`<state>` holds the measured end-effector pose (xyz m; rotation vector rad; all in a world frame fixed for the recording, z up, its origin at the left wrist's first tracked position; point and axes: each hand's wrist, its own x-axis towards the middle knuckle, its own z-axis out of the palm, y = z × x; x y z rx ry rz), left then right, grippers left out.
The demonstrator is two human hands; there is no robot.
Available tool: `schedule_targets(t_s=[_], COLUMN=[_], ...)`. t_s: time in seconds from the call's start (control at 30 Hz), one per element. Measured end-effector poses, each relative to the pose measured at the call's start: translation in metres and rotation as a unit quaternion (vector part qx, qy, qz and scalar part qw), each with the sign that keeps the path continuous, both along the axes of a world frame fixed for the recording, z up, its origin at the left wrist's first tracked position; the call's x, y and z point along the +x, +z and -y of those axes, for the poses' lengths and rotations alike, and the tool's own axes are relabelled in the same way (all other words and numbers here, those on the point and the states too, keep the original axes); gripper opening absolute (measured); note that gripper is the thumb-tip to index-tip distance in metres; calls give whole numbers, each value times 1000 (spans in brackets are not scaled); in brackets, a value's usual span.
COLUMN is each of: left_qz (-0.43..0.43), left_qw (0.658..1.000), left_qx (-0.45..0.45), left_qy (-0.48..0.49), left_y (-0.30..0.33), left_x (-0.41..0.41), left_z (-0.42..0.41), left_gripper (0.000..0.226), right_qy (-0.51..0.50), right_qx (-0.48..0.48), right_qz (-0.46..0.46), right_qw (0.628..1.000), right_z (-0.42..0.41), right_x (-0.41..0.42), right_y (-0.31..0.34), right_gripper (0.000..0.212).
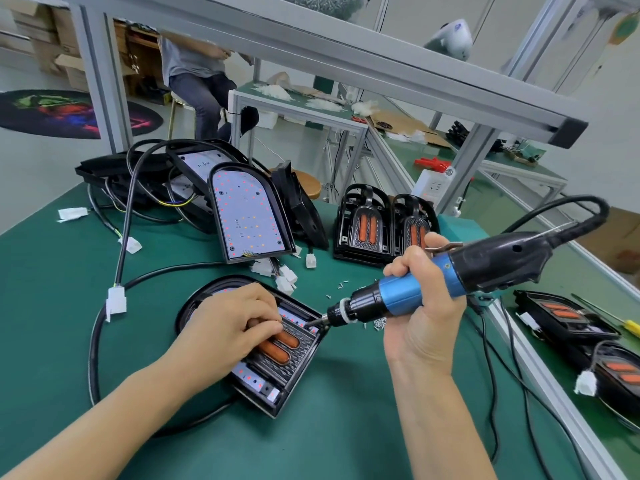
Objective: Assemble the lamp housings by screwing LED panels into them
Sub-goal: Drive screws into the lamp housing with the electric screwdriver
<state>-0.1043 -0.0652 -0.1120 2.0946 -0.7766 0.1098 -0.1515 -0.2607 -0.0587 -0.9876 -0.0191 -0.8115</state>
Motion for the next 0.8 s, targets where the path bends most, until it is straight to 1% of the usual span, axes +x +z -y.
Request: schedule_targets(t_s=[0.07, 0.13, 0.23, 0.33, 0.43, 0.57, 0.8], left_qz=[0, 18, 59, 64, 65, 61, 47], left_qw=[1000, 999, 996, 993, 991, 989, 979], left_qx=[4, 24, 69, 97, 118, 137, 198], left_qy=[-9, -15, -10, -12, -10, -9, -22], left_y=[0, -1, 0, 3, 4, 5, 12], left_x=[0, 1, 2, 5, 9, 14, 24], left_z=[-1, 0, 2, 6, 8, 12, 17], left_gripper=[16, 16, 23, 29, 20, 18, 20], right_qy=[-6, -9, -6, -13, -19, -35, -48], right_qx=[-12, -15, -18, -40, -53, -74, -29], right_qz=[0, 1, 0, -5, -14, -25, -30], right_qw=[1000, 1000, 1000, 999, 998, 996, 998], right_z=[0, 1, 1, 0, -1, 1, 5], right_x=[-1, -1, 0, 0, 1, 2, 1], right_y=[2, 3, 2, 1, -1, -3, -5], right_gripper=[25, 24, 23, 26, 25, 25, 25])
